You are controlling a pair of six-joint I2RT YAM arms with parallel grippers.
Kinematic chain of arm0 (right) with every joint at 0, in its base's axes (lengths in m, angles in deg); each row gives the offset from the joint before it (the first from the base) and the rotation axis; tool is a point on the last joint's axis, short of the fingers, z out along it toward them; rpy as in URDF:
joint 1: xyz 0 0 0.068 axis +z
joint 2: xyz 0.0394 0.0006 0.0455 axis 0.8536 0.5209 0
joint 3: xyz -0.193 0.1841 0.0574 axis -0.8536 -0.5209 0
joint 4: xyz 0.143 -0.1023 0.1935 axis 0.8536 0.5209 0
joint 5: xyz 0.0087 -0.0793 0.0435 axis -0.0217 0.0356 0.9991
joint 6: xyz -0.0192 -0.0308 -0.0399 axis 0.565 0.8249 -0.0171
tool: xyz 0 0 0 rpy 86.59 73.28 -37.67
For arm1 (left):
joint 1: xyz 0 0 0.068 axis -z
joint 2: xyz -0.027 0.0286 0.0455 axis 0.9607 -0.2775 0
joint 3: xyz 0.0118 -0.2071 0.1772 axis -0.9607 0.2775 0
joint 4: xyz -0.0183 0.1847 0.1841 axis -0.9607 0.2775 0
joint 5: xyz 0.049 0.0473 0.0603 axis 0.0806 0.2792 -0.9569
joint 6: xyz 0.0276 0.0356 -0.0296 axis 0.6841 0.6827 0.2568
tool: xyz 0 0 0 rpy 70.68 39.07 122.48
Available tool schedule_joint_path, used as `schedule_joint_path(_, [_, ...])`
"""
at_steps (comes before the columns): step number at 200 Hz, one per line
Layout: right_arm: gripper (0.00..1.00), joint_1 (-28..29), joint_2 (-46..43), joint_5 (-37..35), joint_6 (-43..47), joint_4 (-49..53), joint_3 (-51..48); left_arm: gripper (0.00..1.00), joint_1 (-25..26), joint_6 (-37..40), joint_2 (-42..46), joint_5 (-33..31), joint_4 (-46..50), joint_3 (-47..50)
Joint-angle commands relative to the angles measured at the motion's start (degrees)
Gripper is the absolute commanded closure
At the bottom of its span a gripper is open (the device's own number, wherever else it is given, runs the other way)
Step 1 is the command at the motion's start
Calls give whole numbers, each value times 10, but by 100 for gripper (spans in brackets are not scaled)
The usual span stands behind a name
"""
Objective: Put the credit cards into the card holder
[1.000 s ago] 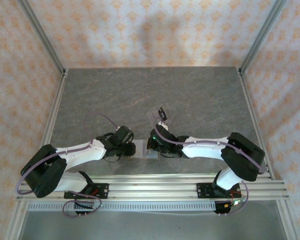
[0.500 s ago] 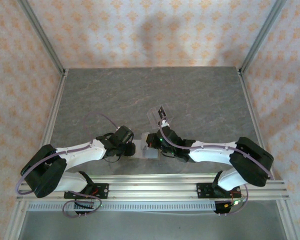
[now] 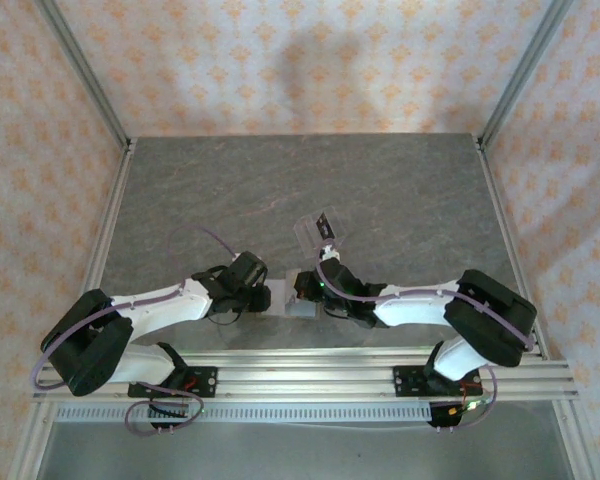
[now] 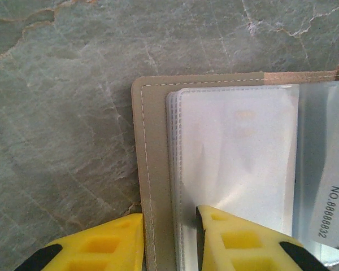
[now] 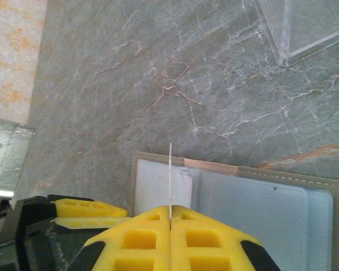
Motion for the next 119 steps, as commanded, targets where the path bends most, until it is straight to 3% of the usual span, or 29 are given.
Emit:
schedule_joint_path(1, [100,4,11,-21,8,-34,-11,71,-5,5,3,-12,25,9])
schedule_joint_path(119, [100,3,43,-5,-5,-84,-18,71,-5,8,-3,-12,28,2])
